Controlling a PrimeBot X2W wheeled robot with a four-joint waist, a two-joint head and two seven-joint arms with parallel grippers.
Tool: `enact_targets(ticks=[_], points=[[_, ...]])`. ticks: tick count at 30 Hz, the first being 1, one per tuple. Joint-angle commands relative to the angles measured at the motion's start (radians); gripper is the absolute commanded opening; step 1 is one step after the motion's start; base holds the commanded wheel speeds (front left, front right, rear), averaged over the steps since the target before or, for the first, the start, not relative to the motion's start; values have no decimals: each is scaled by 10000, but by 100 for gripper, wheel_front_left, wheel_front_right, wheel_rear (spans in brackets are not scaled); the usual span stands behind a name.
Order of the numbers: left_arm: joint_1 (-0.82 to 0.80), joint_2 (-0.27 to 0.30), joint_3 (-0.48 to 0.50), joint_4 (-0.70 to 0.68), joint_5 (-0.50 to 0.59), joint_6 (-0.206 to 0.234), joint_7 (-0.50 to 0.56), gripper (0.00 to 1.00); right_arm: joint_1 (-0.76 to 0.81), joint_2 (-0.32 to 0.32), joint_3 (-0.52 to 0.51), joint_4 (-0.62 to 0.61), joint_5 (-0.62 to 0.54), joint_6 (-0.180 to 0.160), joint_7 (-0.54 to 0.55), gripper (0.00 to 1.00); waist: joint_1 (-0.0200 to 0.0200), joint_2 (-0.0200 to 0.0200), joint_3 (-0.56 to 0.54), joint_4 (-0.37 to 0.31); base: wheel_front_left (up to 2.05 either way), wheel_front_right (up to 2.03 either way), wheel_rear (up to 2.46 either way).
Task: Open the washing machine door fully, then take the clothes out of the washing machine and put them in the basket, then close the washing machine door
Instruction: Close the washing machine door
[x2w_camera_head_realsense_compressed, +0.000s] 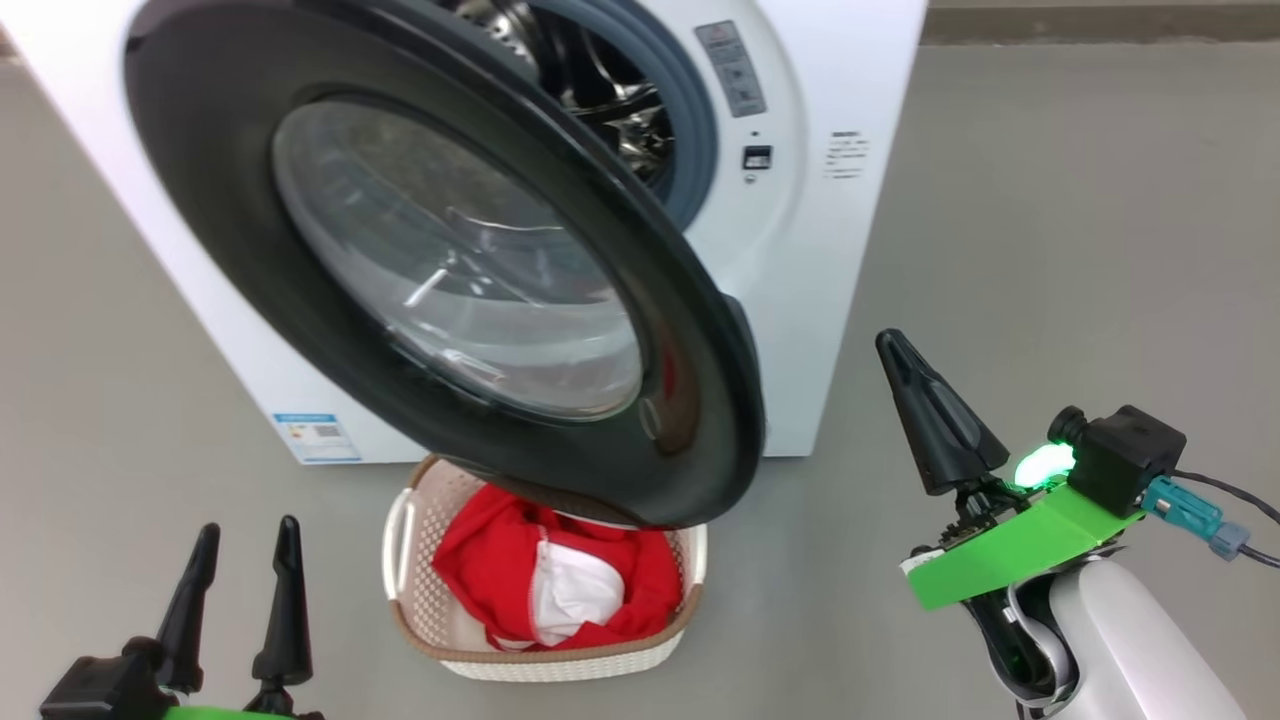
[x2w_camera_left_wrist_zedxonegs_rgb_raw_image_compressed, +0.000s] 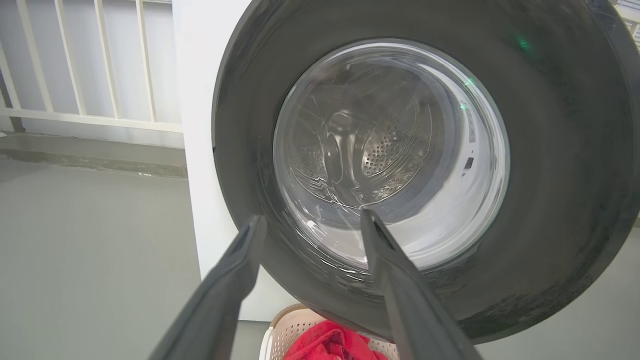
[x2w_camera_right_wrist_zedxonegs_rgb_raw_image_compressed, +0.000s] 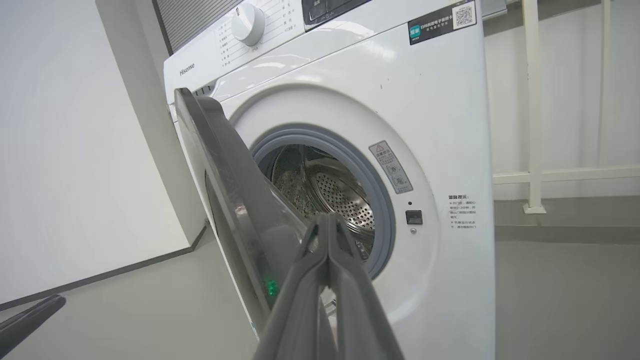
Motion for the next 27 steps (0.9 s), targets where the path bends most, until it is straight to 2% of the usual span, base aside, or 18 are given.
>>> enact_targets(ticks=[1,13,18,27], points=[[-99,97,330,-182,71,-83,-82,100,-331,28,255,-365,59,16,-119,0,0,-1,-47,245,0,0,0],[-97,48,443,-113,50,-140,-82,100,-88,44,1403,-859,36,16,-119,0,0,-1,31,1043,0,0,0],[-160,19,466,-87,58,-165,-82,100,-164,-194,2000,-254,-124,16,-119,0,0,-1,103,1250,0,0,0],[-266,-54,519,-66,85,-196,-82,100,-408,-491,2167,977,-46,16,-119,0,0,-1,366,1525,0,0,0]])
